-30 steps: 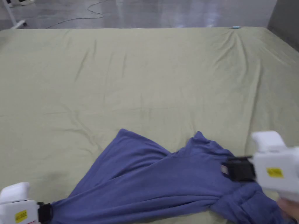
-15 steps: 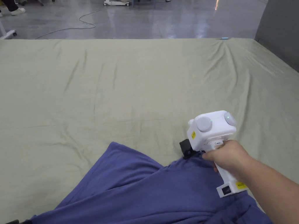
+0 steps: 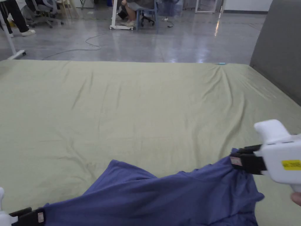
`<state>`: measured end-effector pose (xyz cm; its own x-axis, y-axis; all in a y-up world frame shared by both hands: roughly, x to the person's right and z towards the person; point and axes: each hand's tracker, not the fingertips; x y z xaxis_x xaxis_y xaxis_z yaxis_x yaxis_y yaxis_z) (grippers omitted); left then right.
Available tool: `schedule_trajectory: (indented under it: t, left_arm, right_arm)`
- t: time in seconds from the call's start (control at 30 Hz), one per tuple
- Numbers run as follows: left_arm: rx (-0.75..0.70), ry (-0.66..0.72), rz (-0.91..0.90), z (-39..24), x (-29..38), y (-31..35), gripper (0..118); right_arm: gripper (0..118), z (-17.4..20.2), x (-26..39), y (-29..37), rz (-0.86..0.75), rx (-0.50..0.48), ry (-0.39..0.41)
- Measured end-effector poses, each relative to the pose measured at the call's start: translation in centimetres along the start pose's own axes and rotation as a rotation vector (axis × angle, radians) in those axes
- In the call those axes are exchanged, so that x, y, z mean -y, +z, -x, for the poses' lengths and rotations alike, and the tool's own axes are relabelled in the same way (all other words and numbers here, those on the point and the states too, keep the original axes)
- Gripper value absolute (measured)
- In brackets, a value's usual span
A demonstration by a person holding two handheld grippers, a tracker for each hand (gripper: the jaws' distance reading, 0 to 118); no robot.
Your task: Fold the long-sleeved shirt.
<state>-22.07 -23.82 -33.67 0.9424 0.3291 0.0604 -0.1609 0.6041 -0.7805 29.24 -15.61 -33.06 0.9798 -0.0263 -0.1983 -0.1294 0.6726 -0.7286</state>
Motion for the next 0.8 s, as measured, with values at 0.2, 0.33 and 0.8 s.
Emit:
schedule_trajectory:
  t: [0.2,0.33,0.8]
  left_arm:
    - [0.114,-0.071,-0.071,-4.3,-6.9,1.5,0]
    - [0.2,-0.143,-0.128,-8.1,-14.6,2.0,0]
    - [0.282,-0.083,-0.402,-15.8,-42.4,8.5,0]
  right_arm:
    - [2,-2.9,-2.4,8.5,-0.084,0.086,-0.049]
    - [2,-4.8,-8.3,12.0,-0.158,0.165,-0.028]
    - [1,-7.7,-36.1,18.5,-0.417,0.523,0.219]
